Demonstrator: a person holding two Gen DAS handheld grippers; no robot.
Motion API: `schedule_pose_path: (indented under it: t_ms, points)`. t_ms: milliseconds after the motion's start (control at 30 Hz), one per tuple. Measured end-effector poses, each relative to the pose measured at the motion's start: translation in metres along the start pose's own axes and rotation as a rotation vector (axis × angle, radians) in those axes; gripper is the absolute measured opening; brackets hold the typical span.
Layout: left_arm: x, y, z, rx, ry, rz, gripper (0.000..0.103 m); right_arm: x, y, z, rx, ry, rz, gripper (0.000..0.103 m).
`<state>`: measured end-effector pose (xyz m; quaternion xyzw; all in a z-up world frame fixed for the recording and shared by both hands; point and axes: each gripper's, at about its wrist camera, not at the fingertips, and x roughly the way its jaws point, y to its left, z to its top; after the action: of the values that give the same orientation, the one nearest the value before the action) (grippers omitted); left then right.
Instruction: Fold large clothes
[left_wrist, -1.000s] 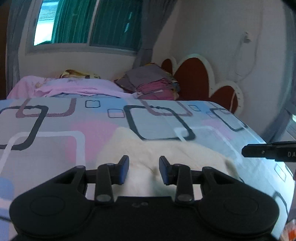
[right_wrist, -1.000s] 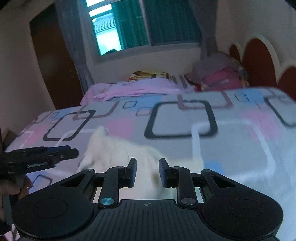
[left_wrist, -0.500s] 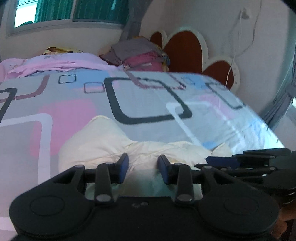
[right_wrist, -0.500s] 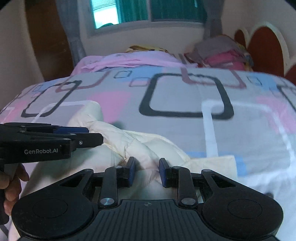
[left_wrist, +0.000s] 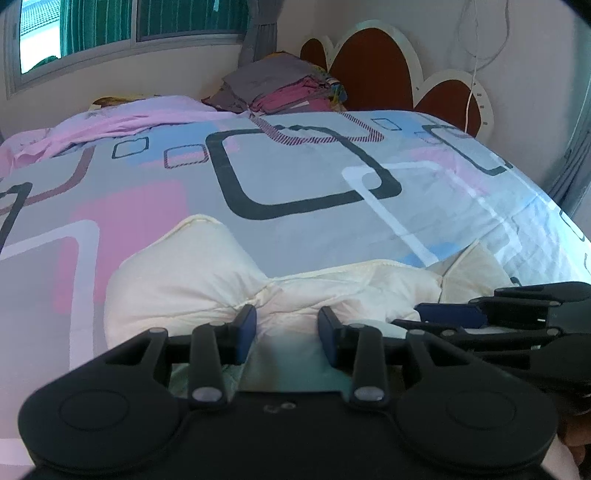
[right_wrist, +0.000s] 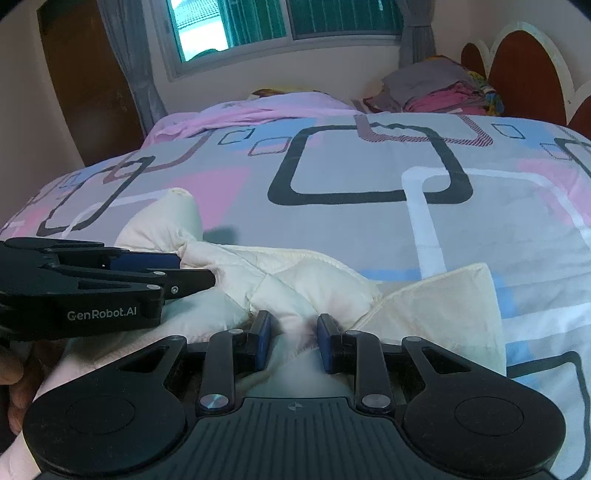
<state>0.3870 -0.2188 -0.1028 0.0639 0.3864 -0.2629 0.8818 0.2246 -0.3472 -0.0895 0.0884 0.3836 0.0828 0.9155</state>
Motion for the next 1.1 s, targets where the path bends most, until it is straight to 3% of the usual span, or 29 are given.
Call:
schedule_pose_path:
  t_ms: [167,200,233,267,300,333,433,567,633,733,933,1033,1100]
  points:
    - [-0.004,-0.002,0.002,0.037,0.011,0.002,0.038,-0.003,-0.002,0.005,-0.004,0.029,0.015,0.026]
    - [-0.009,-0.001,0.005,0.041,0.013,-0.008,0.038,-0.007,-0.002,0.008,-0.002,0.036,0.020,0.031]
    - [-0.017,-0.001,0.008,0.033,0.008,-0.011,0.042,-0.014,-0.002,0.011,0.004,0.043,0.019,0.035]
    - [-0.029,0.000,0.009,0.018,-0.014,-0.012,0.058,-0.026,-0.001,0.014,0.001,0.039,0.026,0.038]
    - [-0.046,-0.001,0.009,0.015,-0.053,-0.011,0.066,-0.042,0.001,0.016,-0.015,0.016,0.032,0.050]
    - [-0.068,-0.003,0.005,0.029,-0.112,-0.011,0.077,-0.058,0.004,0.014,-0.036,-0.015,0.040,0.054]
    - [-0.112,-0.008,-0.011,0.016,-0.166,-0.057,0.069,-0.096,0.011,0.001,-0.074,-0.030,0.073,0.054]
    - [-0.136,-0.028,-0.049,0.036,-0.129,-0.080,0.062,-0.119,0.024,-0.034,-0.124,-0.002,0.070,0.054]
    - [-0.133,-0.036,-0.067,0.031,-0.082,-0.091,0.062,-0.118,0.025,-0.049,-0.124,0.017,0.057,0.054]
    - [-0.120,-0.043,-0.084,0.057,-0.054,-0.050,0.063,-0.109,0.018,-0.065,-0.077,0.037,0.061,0.054]
    - [-0.104,-0.046,-0.090,0.076,-0.036,-0.008,0.063,-0.092,0.009,-0.075,-0.060,0.042,0.066,0.054]
    - [-0.120,-0.046,-0.081,0.055,-0.044,-0.001,0.062,-0.110,0.008,-0.064,-0.048,0.013,0.041,0.054]
    - [-0.141,-0.037,-0.079,0.022,-0.113,0.022,0.079,-0.134,0.003,-0.054,-0.036,-0.089,0.047,0.054]
